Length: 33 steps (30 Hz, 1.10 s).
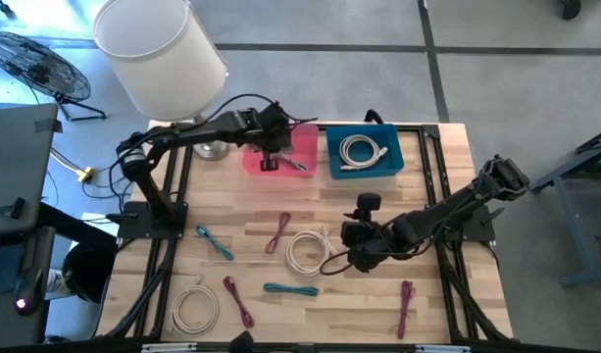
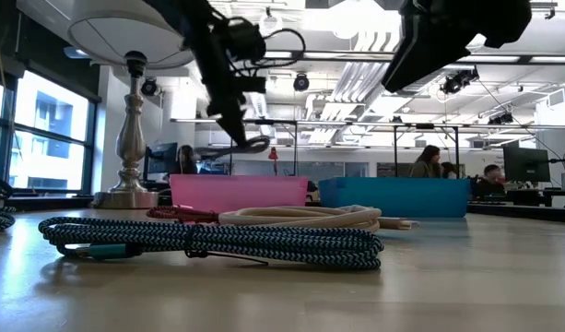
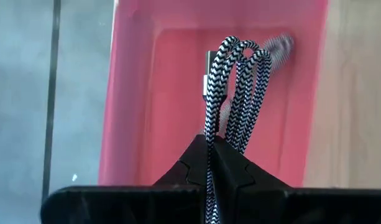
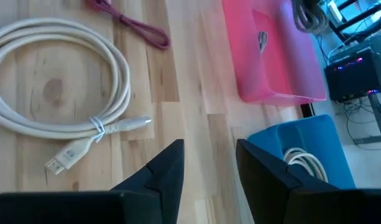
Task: Pick & Place USB Port
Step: Put the black and white charger cable into the red bin, then put the top black and pink charger cable into the red bin
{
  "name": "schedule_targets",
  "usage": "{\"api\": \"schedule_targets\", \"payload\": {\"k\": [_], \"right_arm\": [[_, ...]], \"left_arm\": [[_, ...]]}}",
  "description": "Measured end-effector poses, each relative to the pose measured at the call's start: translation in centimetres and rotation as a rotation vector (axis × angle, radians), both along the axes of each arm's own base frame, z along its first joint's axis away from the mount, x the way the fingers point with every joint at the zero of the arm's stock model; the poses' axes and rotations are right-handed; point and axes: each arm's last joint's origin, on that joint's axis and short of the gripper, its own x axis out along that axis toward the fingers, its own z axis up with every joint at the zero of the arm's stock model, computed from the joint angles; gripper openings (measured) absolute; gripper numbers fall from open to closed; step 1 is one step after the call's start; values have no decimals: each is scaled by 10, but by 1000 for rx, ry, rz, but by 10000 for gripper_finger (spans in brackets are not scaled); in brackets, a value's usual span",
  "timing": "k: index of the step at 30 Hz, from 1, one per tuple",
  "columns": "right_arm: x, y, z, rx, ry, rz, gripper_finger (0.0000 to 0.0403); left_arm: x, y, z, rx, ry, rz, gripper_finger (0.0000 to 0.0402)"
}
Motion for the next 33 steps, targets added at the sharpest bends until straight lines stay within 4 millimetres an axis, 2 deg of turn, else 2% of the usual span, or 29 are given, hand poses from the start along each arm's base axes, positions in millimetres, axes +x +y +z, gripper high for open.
{"api": "schedule_targets", "payload": {"k": [3,10,15,26,29,33], "right_arm": [[0,0,0,-6,-2,-3,138],[0,0,0,-2,4,0,138],[-1,0,-1,9,13,6,138],[-1,0,-1,21,18,9,138],[-1,0,-1,20,18,10,138],[-1,0,-1,13,23,8,138]], "left_arm": [[2,6,-13,-28,34,-2,0],[16,14,-32,-90,-14,-50,10],[20,14,-32,-79,-45,-73,38],[19,16,-32,-41,-20,-41,146],[18,13,-33,-110,-34,-41,155],[15,7,-30,-286,-37,-65,156]]}}
